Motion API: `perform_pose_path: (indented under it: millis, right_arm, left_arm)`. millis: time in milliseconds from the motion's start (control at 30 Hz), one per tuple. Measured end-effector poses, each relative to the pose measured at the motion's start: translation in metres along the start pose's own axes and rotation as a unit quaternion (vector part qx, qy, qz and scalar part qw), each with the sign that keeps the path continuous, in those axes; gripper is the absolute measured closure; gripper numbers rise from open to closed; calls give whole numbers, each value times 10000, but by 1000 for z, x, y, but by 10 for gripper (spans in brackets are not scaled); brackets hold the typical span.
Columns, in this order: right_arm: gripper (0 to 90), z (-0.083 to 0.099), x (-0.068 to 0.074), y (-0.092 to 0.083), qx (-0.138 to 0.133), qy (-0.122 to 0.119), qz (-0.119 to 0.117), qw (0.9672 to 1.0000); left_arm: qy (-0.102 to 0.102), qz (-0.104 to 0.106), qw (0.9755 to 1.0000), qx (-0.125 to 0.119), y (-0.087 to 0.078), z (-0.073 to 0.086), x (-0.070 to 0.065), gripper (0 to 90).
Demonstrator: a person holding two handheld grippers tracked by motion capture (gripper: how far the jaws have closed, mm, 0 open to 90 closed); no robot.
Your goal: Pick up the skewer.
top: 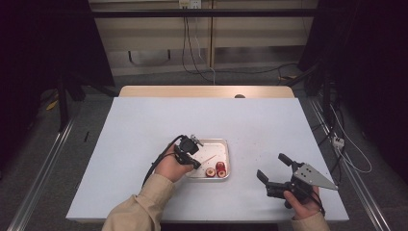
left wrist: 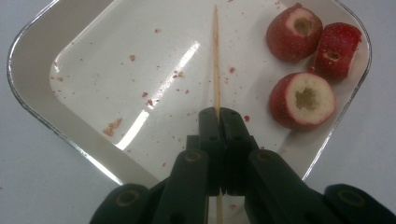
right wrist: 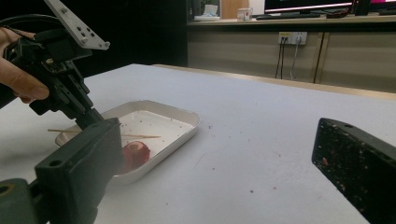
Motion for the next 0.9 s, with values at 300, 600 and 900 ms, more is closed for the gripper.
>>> perform_pose_path:
  millis: [300, 600, 900]
  right_arm:
    - [12, -4, 0, 3, 102, 90, -27, 9999]
    - [7, -9, 5, 18, 287, 410, 30, 9987]
    - [22, -6, 23, 41, 622, 800, -257, 9945]
  left_arm:
    - [-390, -35, 9930, -1119, -18, 9, 1, 890]
    - [-591, -75, 9757, -2110, -29, 24, -2, 890]
    - [-462, 22, 9610, -2727, -32, 25, -15, 889]
Point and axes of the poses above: each handheld gripper's, and its own axes: y roughly forward along the jaws, z roughly out of its underside, x roughly to its left, the point moved 2 cm from there along y, roughly forward along the jaws, and after that the axes turned 15 degrees about y, right-handed, at the moved point
